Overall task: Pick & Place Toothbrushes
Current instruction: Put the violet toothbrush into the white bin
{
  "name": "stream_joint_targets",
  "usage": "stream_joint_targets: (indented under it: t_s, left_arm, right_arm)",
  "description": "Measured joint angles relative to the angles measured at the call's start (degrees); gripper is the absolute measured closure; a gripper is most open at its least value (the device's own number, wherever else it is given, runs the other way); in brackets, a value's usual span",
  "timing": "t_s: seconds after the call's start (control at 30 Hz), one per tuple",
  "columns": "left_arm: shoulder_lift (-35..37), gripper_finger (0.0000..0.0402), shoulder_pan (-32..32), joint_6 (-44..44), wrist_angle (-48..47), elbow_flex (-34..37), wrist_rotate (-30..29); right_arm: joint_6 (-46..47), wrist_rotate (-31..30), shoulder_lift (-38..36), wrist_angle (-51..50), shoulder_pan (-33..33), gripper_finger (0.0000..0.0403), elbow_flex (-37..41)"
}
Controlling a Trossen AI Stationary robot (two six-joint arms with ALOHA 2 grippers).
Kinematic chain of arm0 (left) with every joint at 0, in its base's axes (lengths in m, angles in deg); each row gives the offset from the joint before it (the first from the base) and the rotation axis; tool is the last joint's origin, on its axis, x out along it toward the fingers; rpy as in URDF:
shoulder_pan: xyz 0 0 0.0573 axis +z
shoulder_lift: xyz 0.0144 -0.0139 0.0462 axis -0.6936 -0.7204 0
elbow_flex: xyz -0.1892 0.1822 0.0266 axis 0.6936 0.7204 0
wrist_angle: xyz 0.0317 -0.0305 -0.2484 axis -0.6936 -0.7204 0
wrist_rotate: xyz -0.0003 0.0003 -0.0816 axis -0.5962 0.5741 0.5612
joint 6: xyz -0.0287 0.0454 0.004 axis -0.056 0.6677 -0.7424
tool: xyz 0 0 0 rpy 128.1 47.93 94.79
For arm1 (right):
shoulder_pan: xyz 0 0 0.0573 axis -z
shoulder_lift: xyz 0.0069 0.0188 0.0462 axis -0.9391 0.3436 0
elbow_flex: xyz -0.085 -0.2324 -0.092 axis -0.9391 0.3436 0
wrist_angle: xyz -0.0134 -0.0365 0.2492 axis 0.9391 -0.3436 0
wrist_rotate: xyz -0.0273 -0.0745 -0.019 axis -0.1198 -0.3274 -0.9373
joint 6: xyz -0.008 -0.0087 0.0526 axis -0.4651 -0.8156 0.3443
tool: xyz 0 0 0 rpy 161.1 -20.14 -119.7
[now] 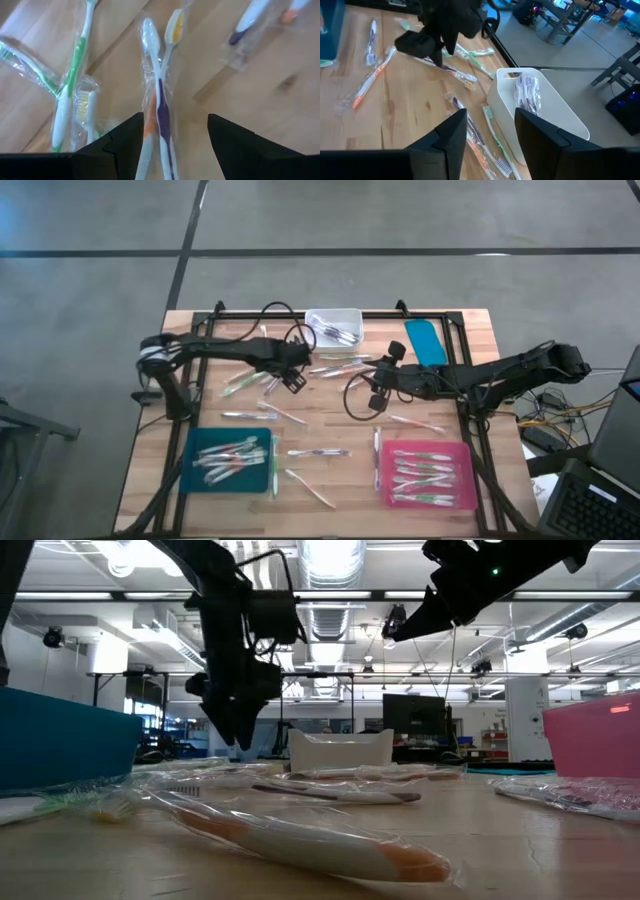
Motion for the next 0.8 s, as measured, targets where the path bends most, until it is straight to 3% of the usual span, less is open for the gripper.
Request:
stream_joint_targets:
  t_s: [0.47, 0.8]
  left_arm:
    - [-6.7, 0.0182, 1.7, 0.5, -1.6, -1.5, 0.3]
    - [-6.8, 0.0245, 1.9, 0.5, -1.4, -1.4, 0.4]
  right_arm:
    - [-0.9, -0.2, 0.0, -0.3, 0.0, 0.0238, 0.0]
    - [-1.1, -0.2, 0.0, -0.3, 0.0, 0.0283, 0.0]
